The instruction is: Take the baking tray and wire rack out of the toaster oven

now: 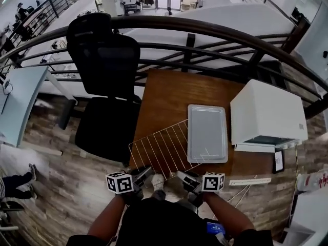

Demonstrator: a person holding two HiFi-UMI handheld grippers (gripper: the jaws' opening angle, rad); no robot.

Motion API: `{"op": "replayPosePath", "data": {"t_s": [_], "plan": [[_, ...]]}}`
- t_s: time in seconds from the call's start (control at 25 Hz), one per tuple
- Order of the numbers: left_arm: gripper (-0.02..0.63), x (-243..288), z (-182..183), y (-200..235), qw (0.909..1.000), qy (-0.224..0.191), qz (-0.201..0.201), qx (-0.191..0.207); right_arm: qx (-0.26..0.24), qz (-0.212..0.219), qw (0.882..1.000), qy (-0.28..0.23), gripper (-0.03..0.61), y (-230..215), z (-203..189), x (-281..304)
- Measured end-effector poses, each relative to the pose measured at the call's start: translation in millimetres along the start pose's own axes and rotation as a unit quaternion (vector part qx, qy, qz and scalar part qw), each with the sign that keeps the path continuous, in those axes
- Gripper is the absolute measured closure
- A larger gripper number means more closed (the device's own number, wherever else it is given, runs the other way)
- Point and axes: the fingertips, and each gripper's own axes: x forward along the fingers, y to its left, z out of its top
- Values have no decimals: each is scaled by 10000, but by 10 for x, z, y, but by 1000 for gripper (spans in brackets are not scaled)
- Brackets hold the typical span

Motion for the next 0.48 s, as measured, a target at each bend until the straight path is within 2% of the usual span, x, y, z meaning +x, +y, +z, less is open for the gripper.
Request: {"op": "replayPosePath", "data": {"t_s": [0.16, 0.36, 0.48], "plan": [[548, -259, -71, 191, 9969, -554, 514, -196, -26, 132, 9971, 747, 535, -56, -85, 296], [546, -510, -232, 346, 9852, -983, 1365, -340, 9, -222, 9858, 1662, 515, -231, -280, 550], [546, -553, -268, 409, 9782, -1145, 1656, -518, 16, -404, 9806, 1917, 510, -289, -285, 640]]}}
